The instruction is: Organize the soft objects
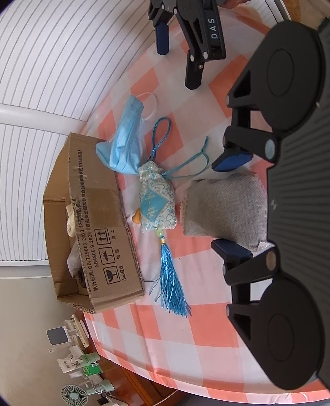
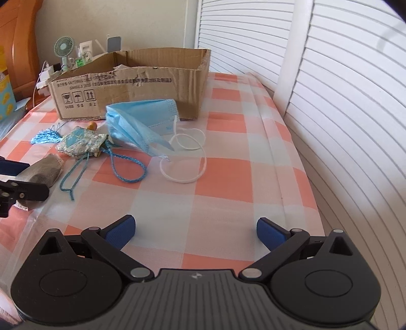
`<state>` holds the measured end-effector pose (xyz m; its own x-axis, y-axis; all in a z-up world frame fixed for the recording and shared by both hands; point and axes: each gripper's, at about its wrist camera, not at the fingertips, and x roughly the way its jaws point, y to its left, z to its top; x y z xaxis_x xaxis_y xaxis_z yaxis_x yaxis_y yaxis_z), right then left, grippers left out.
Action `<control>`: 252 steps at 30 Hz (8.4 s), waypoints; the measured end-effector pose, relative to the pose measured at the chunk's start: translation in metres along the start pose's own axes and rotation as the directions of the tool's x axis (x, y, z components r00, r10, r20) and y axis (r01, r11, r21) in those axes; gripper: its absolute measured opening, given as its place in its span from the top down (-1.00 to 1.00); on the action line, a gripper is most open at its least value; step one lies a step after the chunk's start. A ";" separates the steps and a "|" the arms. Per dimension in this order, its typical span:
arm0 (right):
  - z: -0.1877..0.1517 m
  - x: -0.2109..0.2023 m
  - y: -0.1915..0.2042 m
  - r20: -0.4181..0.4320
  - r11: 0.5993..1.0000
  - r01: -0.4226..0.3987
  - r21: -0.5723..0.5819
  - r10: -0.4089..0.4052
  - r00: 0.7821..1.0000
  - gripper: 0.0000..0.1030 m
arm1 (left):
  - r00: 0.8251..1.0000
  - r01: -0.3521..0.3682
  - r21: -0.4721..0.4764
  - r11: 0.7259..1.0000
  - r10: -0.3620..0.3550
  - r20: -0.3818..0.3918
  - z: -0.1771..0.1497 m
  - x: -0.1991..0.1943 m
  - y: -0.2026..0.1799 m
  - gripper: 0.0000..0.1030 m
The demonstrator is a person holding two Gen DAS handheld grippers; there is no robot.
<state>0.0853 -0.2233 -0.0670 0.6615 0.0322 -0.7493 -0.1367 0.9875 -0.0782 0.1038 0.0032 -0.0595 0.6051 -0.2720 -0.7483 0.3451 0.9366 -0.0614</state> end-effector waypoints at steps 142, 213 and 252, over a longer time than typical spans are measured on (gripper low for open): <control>0.292 0.098 0.104 0.144 0.918 -0.143 -0.370 0.209 0.967 0.71 | 0.945 -0.284 -0.078 0.955 0.293 0.147 0.057 -0.061 0.056 -0.99; 0.066 0.045 0.133 -0.166 0.830 -0.411 -0.377 0.376 0.912 -1.00 | 0.934 -0.321 -0.165 0.933 0.341 0.109 0.026 -0.081 0.072 -0.99; 0.083 0.033 0.113 0.051 0.880 -0.311 -0.358 0.351 0.935 0.25 | 0.945 -0.307 -0.121 0.944 0.318 0.081 0.025 -0.067 0.060 -0.99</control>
<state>0.1529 -0.0976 -0.0465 0.6081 0.3850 -0.6943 -0.5905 0.8039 -0.0713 0.1014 0.0718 0.0035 0.7392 0.0231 -0.6731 0.0530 0.9943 0.0923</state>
